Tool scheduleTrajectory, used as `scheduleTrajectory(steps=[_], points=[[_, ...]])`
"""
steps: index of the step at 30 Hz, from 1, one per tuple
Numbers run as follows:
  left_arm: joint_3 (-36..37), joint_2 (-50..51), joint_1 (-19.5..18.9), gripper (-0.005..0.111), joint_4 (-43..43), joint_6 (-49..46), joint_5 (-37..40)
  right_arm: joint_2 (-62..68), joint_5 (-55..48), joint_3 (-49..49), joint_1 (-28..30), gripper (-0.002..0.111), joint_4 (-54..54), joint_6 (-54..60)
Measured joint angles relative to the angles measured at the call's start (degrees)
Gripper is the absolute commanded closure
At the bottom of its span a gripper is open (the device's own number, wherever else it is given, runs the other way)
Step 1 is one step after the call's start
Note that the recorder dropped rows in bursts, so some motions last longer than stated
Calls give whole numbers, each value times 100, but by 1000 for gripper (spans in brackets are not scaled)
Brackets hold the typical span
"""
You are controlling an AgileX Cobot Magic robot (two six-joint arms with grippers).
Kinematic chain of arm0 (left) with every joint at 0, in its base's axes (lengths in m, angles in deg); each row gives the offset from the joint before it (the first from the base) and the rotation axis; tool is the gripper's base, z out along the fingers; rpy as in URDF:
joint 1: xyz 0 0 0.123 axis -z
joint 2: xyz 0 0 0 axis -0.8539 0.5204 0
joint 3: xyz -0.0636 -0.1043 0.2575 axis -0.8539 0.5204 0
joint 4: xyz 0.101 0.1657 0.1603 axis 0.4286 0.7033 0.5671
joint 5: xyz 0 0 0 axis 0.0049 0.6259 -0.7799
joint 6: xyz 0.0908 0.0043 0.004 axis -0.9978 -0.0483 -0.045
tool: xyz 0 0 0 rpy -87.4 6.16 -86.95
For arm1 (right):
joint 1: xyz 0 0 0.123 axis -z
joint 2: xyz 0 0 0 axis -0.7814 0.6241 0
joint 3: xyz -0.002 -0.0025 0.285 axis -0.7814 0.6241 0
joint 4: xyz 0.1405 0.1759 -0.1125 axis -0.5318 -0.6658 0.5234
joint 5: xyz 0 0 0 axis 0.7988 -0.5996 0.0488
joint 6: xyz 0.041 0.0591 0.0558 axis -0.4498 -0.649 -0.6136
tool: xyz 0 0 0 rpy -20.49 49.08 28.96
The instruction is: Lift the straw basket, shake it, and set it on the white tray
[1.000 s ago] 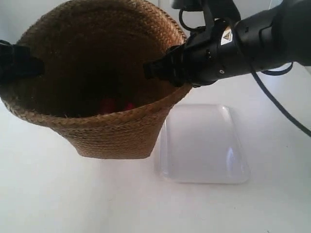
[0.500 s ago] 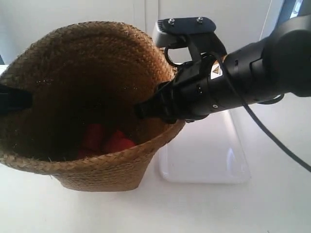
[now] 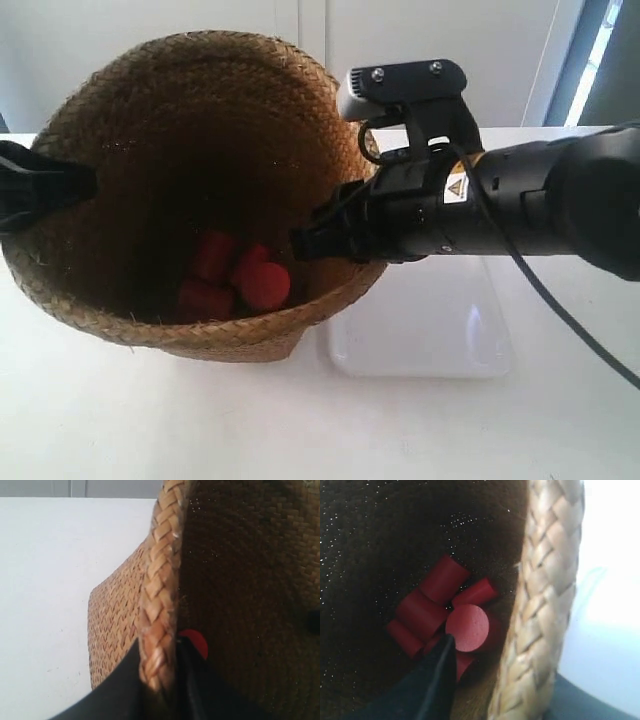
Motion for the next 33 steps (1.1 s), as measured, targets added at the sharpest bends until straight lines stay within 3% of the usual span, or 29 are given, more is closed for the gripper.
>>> scheduleTrajectory(steps=[7, 14, 33], points=[[178, 0, 607, 107, -12, -83, -811, -79, 27, 0, 0, 108, 292, -197], [187, 57, 642, 107, 111, -83, -802, -114, -423, -62, 0, 108, 304, -502], [187, 294, 652, 107, 225, -92, -879, 79, -484, -140, 0, 108, 693, -1084]])
